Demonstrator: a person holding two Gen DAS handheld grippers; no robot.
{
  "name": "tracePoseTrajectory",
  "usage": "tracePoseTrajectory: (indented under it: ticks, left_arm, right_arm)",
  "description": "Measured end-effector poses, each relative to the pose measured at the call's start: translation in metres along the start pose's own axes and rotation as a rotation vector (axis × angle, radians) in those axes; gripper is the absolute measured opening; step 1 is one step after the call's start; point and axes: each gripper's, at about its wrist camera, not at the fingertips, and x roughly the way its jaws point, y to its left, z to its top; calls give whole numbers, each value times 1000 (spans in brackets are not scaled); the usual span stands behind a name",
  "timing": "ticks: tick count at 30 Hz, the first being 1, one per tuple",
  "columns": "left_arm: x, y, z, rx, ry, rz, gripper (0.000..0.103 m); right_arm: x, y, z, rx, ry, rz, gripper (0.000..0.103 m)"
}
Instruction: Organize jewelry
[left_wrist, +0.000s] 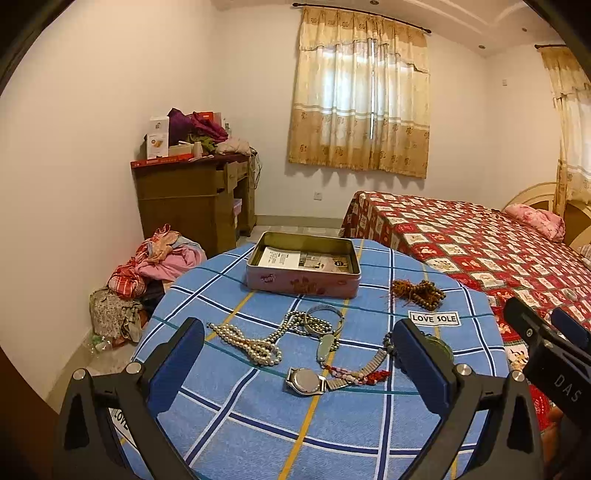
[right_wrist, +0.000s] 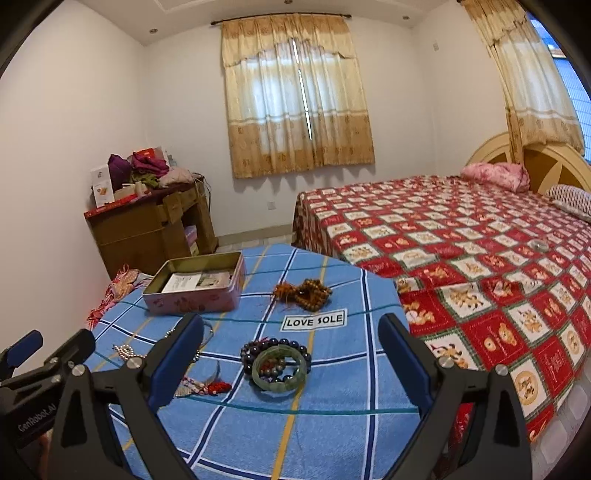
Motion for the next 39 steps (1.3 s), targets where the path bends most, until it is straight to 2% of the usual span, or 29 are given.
tracePoseTrajectory:
  ticks: [27,34,39]
  left_arm:
    - [0,0,-1,3,2,4,102]
    - [-2,0,1,6,-5,19,102]
    - [-1,-4,2,33,5,61,102]
  right_arm:
    - [0,-1,0,-3,10,-5,97]
    - [-3,0,2,-3,0,-1,97]
    - [-6,2,3,-2,-12,2,97]
